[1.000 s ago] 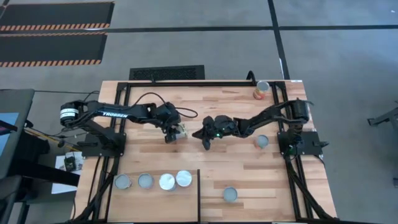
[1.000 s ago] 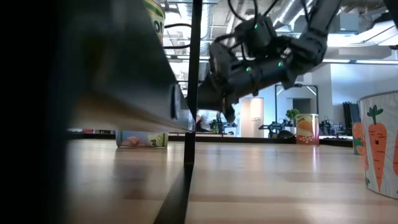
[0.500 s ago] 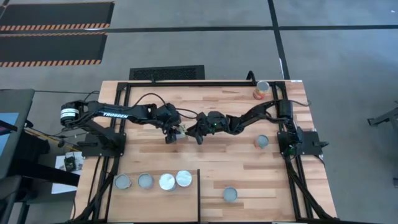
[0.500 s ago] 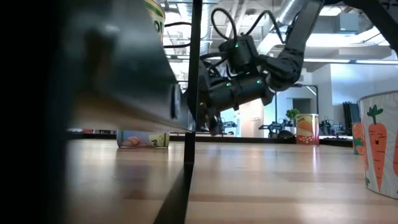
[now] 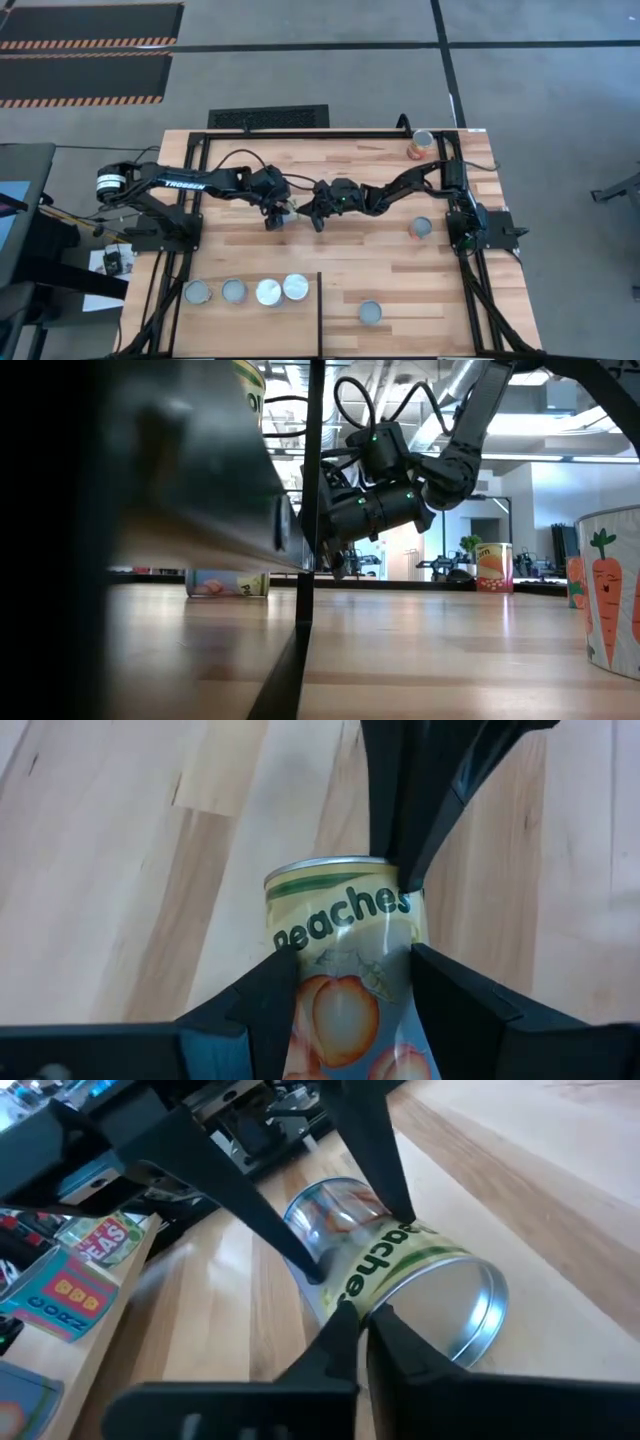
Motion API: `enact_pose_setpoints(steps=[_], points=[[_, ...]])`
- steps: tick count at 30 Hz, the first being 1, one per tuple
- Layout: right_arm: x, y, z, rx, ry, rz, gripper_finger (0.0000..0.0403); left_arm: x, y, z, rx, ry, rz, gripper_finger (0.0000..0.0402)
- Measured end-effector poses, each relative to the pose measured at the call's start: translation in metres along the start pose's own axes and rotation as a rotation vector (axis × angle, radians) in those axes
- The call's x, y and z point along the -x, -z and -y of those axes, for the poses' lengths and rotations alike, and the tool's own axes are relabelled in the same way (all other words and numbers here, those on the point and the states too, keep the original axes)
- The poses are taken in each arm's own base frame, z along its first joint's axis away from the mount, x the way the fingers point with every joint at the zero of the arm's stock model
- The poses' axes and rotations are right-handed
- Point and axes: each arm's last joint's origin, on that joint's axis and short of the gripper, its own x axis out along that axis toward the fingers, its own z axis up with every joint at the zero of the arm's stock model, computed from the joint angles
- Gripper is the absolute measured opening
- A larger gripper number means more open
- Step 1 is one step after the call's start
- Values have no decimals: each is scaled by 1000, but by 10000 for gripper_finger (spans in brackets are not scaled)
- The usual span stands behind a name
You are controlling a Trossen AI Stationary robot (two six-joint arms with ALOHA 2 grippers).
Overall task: Pick and place cans onto a shelf
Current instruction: Put the canned peaches can on the shelf
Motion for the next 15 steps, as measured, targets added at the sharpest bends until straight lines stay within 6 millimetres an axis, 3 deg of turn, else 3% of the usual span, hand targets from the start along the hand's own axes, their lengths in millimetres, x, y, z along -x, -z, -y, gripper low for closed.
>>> enact_pose_setpoints(steps=[9,15], points=[[0,1,-1,47,-3,-13,5,4,-2,1,2,3,29,174],[-1,-2,-4,67,-17,6,2,36,-7,1,5,-4,134,174]])
